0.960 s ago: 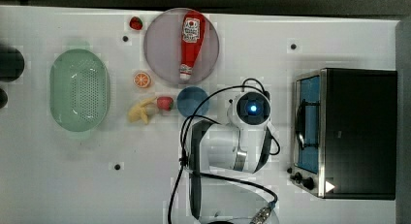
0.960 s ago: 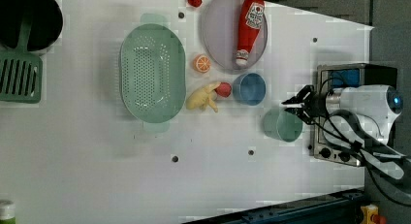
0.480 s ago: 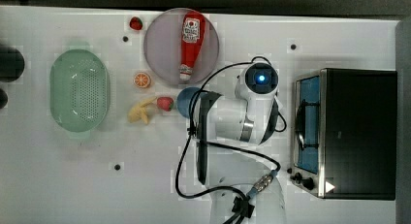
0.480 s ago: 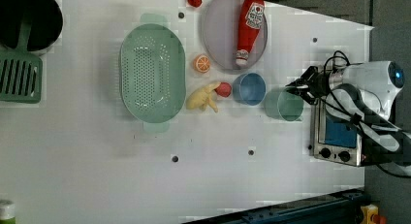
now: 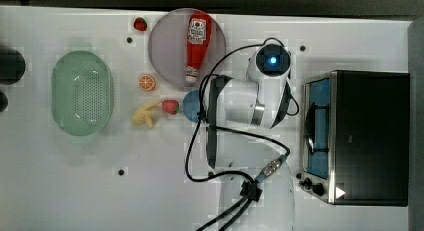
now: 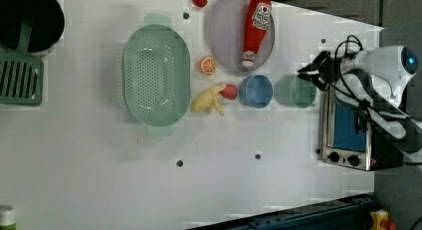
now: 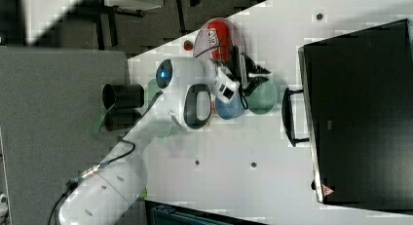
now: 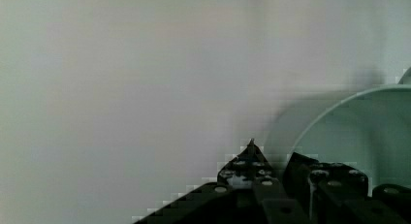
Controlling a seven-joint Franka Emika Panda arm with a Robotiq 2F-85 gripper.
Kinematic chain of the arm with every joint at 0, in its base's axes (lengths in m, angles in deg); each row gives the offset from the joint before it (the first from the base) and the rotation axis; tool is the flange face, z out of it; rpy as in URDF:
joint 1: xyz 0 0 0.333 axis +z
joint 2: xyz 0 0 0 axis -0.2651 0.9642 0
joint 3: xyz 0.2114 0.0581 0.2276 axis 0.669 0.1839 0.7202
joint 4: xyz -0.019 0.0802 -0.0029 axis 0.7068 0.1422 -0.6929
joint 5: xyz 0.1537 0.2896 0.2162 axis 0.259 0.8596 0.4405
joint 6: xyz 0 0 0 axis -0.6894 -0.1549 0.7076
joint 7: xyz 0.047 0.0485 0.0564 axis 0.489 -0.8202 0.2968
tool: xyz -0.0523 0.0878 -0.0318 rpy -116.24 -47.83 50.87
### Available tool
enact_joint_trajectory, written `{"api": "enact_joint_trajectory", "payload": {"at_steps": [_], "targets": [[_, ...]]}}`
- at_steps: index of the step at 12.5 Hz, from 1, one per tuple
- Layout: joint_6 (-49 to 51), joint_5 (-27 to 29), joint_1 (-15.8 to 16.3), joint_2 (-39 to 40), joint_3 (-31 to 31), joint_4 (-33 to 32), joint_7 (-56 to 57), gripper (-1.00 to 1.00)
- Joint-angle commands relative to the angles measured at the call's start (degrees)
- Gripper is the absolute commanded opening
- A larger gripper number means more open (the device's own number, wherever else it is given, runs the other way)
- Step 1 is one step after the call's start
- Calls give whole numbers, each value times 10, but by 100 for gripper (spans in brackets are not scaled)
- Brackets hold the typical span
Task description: Drag mug forwards.
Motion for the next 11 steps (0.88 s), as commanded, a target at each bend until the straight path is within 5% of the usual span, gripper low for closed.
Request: {"api": "enact_joint_trajectory", "payload": {"at_steps": [1, 11], "targets": [[5, -8, 1, 13, 6, 50, -7, -65], [43, -8, 2, 123, 15, 242, -7, -65]]}}
